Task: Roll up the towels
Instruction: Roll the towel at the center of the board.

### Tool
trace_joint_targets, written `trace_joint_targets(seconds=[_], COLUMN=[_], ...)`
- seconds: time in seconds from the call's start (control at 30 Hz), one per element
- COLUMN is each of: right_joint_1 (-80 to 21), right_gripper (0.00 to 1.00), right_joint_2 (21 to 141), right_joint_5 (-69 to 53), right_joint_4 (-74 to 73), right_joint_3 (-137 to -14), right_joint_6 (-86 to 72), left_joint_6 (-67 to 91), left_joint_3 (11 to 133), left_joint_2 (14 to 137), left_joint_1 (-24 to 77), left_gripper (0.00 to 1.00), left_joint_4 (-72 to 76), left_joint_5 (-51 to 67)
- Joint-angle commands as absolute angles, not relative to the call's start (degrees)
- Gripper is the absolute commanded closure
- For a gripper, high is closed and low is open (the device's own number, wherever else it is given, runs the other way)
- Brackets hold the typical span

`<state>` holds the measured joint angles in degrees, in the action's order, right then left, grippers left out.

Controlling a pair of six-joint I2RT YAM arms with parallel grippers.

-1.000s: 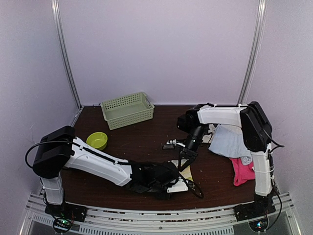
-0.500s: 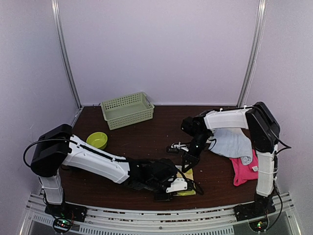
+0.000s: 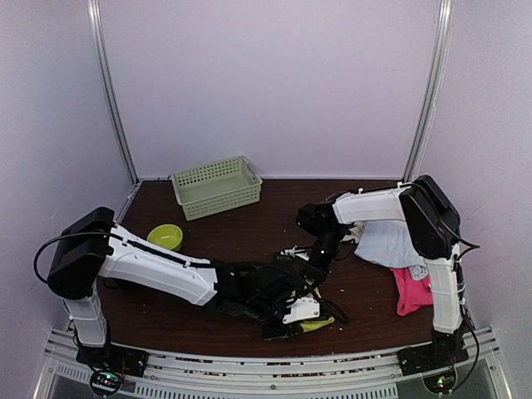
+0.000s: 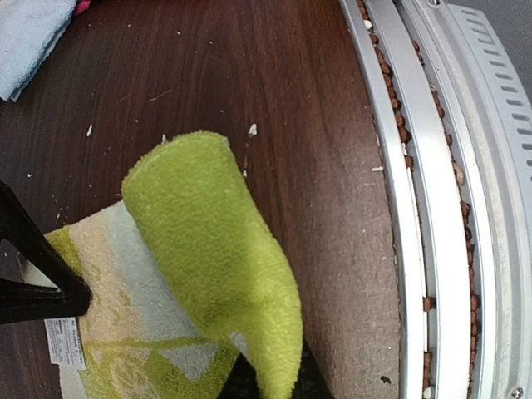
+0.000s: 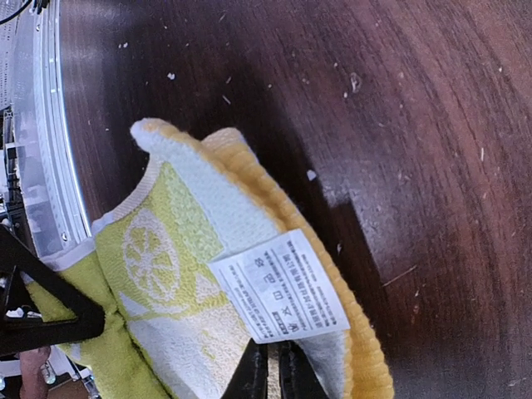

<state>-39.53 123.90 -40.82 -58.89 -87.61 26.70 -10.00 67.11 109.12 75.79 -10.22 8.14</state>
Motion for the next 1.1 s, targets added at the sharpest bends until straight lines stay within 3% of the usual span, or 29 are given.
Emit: trace_joint_targets(seconds=[0.0,0.4,0.6,0.8,1.07], right_joint_1=[-39.1,-38.2,-34.9,-31.8,-28.5], right_gripper=[0.91,0.9,0.85,0.81,0.8], right_joint_2=[128.2,127.3,122.9,112.7,92.0], right_joint_5=[-31.8,-37.7,-46.6,-48.5,-55.9], right_joint_4=[-49.9,-53.5,-65.3,-69.9,-67.9], right_joint_3=[-87.1,-90.3,-97.7,-102.7,-93.4], right_joint_6=[25.5,26.6,30.6,32.2,32.7], left_joint_6=[-6.8,2.7,7.2,11.3,18.4], left_joint_3=[68.6,64.7,61.9,61.8,61.1], left_joint_2=[110.3,117.3,120.2,123.3,127.4], left_joint_1=[75.2,67.5,64.8,62.9,60.0], left_gripper=[0.9,0.91,0.91,0.89,0.86], left_joint_4=[-11.1,-0.3,5.1,7.7,11.4], left_joint_5=[15.5,32.4,38.0,42.7,49.7])
